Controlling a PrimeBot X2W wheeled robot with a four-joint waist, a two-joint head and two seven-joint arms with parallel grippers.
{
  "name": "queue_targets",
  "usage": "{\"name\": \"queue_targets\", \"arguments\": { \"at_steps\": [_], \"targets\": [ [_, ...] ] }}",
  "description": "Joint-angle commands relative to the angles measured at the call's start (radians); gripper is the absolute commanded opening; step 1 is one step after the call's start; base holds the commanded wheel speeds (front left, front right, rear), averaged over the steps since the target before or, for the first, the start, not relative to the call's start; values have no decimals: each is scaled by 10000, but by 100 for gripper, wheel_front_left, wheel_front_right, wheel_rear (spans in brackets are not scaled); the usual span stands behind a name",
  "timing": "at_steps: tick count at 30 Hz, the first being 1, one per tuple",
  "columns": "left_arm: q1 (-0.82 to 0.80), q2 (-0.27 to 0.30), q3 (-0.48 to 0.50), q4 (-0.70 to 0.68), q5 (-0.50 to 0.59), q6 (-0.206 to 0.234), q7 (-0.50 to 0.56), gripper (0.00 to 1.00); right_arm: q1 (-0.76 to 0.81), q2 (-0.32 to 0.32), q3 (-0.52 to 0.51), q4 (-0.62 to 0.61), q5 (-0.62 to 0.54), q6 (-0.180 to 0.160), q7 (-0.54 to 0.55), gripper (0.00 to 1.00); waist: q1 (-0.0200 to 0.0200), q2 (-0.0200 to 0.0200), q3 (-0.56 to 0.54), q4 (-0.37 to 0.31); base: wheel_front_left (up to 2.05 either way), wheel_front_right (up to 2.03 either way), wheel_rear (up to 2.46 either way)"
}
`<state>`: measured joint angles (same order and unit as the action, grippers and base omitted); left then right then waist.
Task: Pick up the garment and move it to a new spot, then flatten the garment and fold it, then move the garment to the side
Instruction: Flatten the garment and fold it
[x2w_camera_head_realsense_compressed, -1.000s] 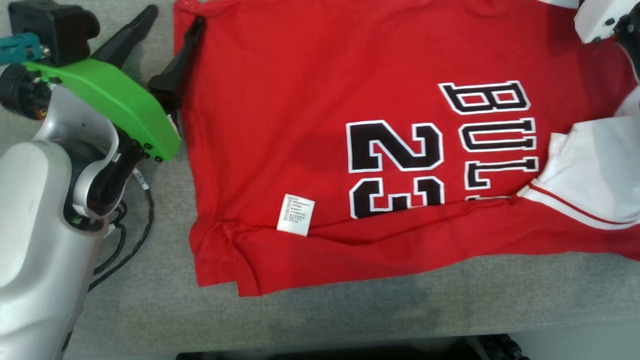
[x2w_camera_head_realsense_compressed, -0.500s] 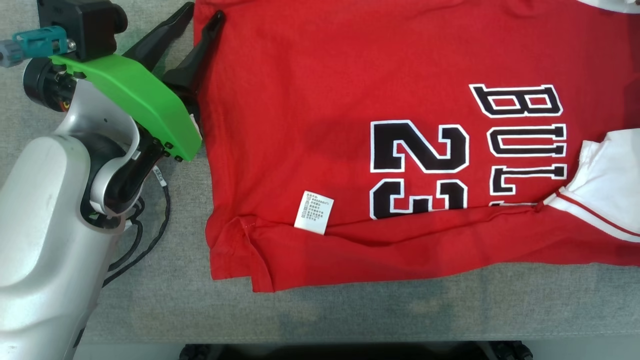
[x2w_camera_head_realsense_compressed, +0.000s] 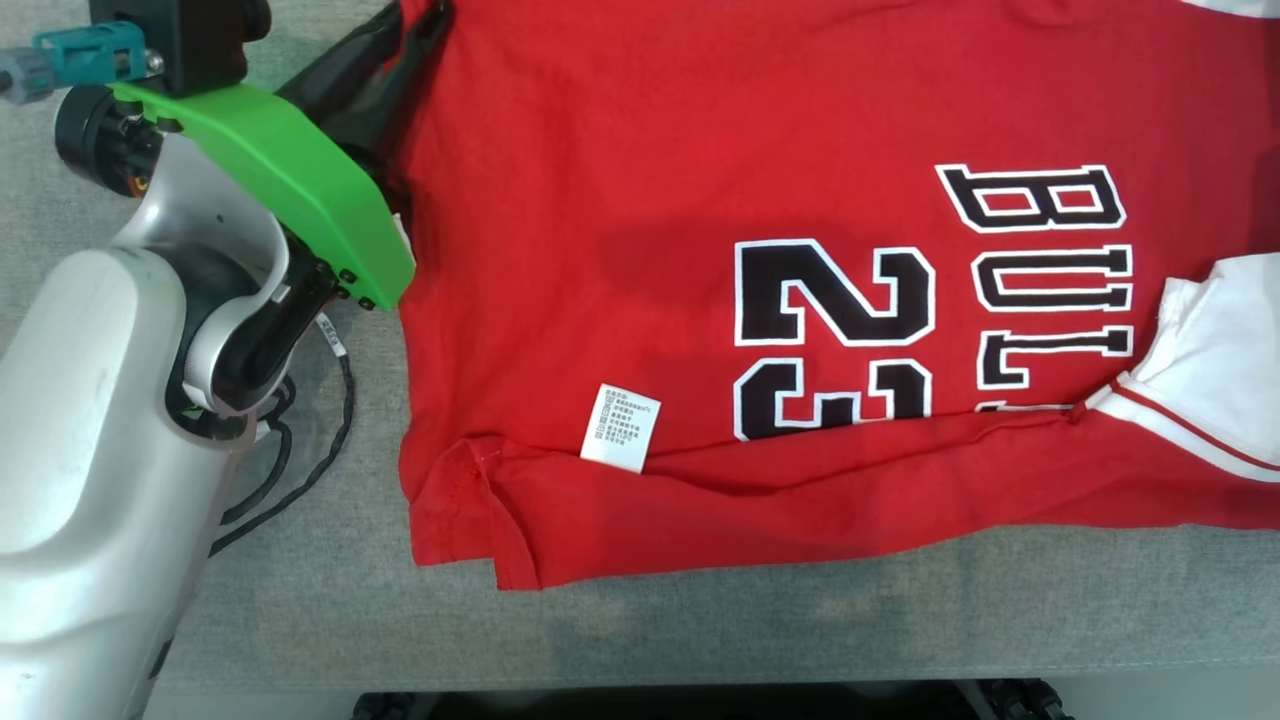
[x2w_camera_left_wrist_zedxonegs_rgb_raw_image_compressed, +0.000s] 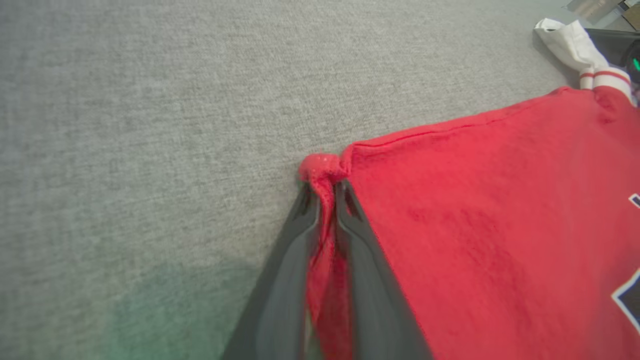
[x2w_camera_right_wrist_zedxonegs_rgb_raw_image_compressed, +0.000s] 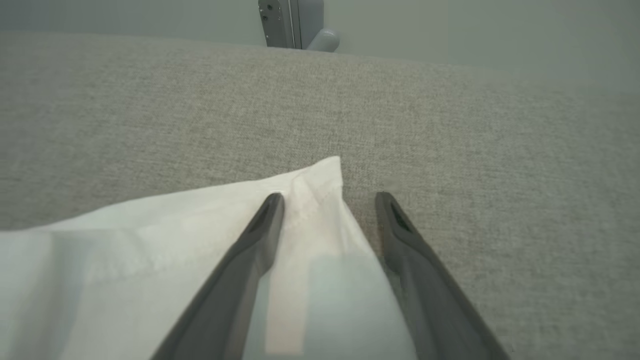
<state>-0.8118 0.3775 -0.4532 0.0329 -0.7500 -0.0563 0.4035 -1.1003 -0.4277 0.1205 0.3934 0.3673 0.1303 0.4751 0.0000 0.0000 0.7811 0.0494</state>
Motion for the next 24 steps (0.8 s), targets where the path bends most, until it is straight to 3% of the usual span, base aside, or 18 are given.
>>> {"name": "queue_targets", "arguments": {
  "at_steps": [1,16,24],
  "targets": [
    [103,-76,-277,280,92,-103,82,0,218,141,178,176,185,6,159,0,0,0,-14,-26,0,0,0],
    [-100,567,389,354,570,231,-800,0,445,148,187,-344,1005,2,-2283,0,0,0,-729,-519,0,0,0],
    [1929,665,532,-1175,323,698,-1471,0,3024,96,-171,-2263,1999,2,-3447,0,0,0,-1846,-754,0,0,0]
  ]
}}
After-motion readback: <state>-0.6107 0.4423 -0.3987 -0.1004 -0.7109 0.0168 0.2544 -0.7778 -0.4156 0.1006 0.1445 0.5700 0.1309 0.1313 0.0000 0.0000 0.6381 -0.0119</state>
